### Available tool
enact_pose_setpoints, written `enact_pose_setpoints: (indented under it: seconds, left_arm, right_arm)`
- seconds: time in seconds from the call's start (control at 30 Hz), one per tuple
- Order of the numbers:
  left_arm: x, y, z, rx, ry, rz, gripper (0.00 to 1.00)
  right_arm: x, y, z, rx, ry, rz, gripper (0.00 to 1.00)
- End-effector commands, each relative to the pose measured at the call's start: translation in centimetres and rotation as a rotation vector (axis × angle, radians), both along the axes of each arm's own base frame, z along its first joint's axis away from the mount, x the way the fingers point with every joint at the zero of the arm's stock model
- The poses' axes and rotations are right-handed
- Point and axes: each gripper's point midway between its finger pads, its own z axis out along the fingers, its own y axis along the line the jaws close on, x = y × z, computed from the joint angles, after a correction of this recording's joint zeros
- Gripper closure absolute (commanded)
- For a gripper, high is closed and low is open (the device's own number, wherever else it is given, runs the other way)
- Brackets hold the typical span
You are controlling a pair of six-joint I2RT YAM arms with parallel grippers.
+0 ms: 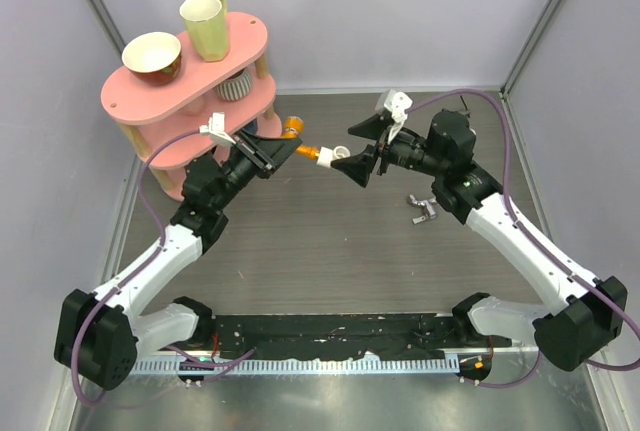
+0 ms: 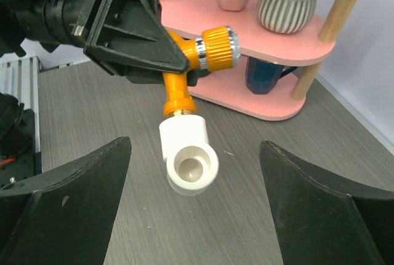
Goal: Install the water faucets
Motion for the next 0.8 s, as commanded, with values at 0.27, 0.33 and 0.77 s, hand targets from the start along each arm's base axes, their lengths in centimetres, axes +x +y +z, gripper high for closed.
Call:
enact_pose_setpoints:
  seconds: [0.27,0.33,0.77]
  left_arm:
    - [-0.6,-0.8,5.7,-0.136,-0.095,-0.072,1.00]
    - [-0.5,-0.9,5.8,-0.137,-0.105,-0.076,1.00]
    - [-1.7,-2.4,6.1,-0.075,-0.447,-0.169,1.00]
  right_arm:
    - [1.2,2.6,-1.6,-0.111,-0.106,-0.015,0.12]
    - [1.4,2.8,-1.6,-0.104,-0.098,-0.017,0.16]
    - [-2.0,4.2,3.4,0.149,0.193,0.138,0.99]
